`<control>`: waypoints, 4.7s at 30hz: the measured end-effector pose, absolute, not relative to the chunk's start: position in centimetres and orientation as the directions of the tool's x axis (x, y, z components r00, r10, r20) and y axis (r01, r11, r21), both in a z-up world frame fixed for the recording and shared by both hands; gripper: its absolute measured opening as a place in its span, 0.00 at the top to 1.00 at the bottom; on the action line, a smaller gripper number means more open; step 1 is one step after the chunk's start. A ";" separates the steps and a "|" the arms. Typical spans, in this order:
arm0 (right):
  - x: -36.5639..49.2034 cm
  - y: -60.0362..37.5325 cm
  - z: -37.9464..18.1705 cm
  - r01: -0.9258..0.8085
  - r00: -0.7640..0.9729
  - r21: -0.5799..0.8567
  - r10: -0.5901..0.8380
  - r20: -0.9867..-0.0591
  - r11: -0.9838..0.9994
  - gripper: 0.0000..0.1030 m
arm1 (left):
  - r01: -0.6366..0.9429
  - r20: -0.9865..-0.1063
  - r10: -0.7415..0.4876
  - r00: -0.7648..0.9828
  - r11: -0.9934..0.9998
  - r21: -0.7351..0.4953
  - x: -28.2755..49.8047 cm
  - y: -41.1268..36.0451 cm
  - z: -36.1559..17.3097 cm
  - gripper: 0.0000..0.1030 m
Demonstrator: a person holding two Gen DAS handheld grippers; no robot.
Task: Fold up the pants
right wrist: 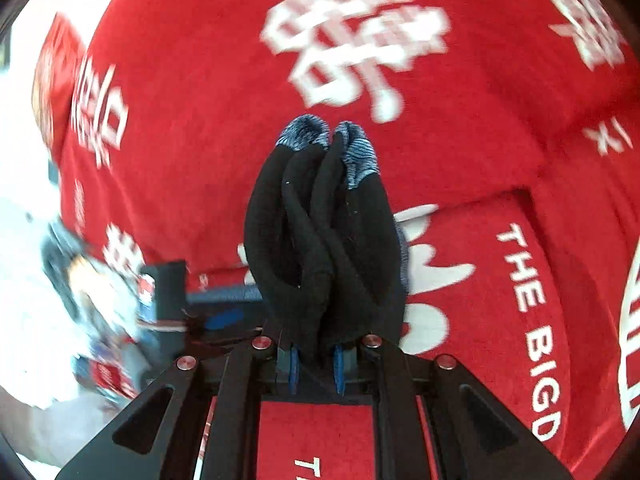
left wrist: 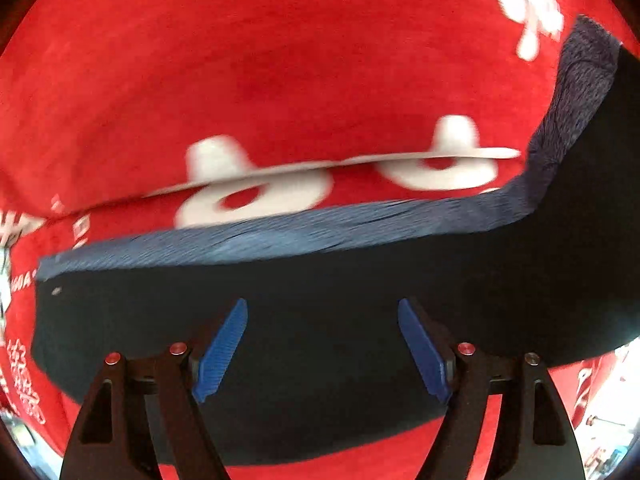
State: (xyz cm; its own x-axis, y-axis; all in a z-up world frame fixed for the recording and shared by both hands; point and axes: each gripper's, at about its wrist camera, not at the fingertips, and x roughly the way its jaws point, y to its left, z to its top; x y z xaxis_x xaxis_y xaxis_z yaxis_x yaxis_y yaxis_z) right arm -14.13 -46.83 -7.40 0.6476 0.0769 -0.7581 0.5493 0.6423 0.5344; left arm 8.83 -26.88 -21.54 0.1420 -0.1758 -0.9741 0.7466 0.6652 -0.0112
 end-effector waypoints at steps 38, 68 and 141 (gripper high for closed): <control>-13.4 -35.5 -23.4 0.712 0.687 0.683 0.364 -0.629 -0.162 0.51 | 0.643 -0.836 -0.347 -0.426 0.534 -0.549 10.7 -20.0 -24.6 0.33; -10.9 -42.4 -15.6 0.664 0.639 0.700 0.286 -0.714 0.264 0.75 | 0.754 -0.949 -0.305 -0.082 0.603 -0.259 11.0 -20.8 -20.2 0.37; 1.4 -23.8 -15.5 0.443 0.092 0.333 0.327 -0.941 0.833 0.18 | 0.425 -0.997 -0.074 0.011 0.903 -0.062 15.6 -2.3 -21.7 0.01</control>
State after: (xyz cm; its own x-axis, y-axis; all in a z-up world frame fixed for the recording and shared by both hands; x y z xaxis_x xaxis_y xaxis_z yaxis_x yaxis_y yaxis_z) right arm 1.36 -23.81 -15.52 0.0923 0.3270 -0.9405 0.4427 0.8326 0.3329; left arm 15.63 -2.27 -21.69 0.0114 -0.0743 -0.9972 0.4246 0.9032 -0.0624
